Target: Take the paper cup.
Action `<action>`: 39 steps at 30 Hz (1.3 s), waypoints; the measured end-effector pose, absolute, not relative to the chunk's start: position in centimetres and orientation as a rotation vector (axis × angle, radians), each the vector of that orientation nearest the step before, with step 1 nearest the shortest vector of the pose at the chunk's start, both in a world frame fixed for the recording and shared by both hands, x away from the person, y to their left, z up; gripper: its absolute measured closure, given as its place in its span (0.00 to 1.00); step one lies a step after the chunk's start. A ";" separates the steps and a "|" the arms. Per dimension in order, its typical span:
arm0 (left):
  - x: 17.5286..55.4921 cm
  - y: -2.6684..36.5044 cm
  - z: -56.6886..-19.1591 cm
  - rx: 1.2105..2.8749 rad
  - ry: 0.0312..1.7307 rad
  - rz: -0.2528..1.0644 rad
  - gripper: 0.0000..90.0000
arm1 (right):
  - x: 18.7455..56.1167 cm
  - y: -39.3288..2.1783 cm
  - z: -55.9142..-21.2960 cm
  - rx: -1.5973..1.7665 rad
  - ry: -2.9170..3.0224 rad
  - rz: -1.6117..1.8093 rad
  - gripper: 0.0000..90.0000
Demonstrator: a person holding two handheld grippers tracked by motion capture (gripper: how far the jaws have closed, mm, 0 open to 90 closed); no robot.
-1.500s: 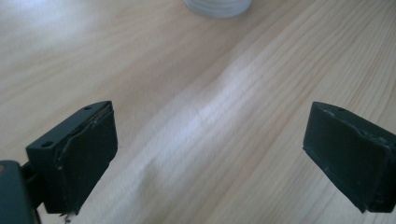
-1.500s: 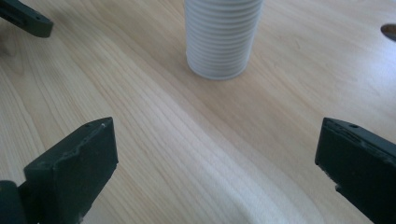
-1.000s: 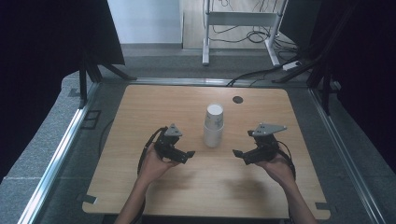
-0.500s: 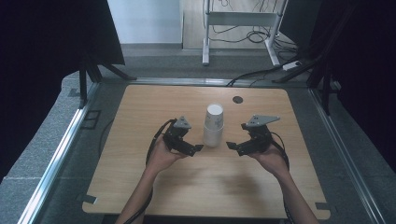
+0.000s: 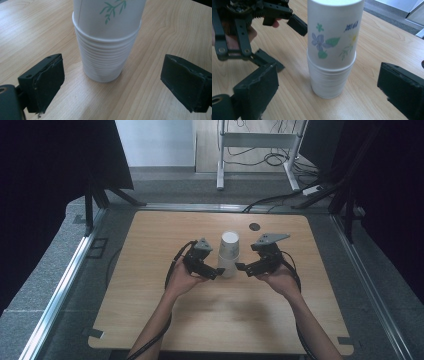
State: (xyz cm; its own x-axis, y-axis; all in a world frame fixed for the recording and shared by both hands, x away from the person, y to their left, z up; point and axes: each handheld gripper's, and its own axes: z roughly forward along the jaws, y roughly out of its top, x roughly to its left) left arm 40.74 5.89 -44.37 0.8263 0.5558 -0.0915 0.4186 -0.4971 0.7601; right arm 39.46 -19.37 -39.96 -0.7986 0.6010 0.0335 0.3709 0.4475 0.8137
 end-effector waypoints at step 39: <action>43.5 3.7 -45.8 2.109 0.676 0.185 0.22 | 43.7 -15.4 -39.6 0.814 2.460 1.267 0.30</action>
